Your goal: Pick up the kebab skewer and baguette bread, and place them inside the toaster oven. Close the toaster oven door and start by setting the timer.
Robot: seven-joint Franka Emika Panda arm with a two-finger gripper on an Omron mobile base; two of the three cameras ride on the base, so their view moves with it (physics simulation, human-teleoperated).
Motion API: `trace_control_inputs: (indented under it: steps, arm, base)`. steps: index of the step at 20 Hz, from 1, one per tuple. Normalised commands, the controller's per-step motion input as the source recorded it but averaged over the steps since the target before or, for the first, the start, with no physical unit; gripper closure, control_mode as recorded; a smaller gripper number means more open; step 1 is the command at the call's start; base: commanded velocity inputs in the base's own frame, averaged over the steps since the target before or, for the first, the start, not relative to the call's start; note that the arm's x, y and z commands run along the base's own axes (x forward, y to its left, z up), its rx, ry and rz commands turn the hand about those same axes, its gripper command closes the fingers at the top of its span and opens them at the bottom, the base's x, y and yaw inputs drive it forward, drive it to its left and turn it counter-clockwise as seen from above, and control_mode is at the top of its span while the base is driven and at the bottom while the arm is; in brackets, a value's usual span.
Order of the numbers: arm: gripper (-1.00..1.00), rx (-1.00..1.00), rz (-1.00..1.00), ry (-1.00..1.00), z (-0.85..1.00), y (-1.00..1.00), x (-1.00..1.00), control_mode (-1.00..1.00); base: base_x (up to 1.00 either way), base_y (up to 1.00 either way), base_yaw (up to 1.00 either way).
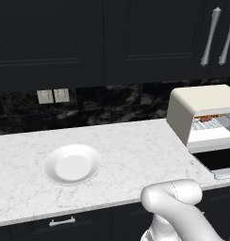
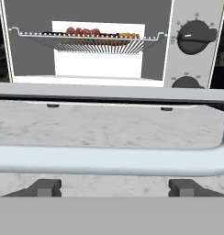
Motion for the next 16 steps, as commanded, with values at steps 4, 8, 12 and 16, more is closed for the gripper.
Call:
trace_control_inputs:
  steps: [4,8,12,16]
  arm:
    - [-1.0,0.0,0.0,0.0,-0.05,0.12,0.1,-1.0]
    - [-1.0,0.0,0.0,0.0,-0.01,0.13,0.23,-1.0]
    - [-1.0,0.0,0.0,-0.01,0.04,0.04,0.2,-1.0]
    - [-1.0,0.0,0.0,-0.07,0.39,0.0,0.01,-1.0]
  base:
    - [0.0,0.0,0.0]
    - [0.0,0.0,0.0]
    - [0.0,0.0,0.0]
    - [0.0,0.0,0.0]
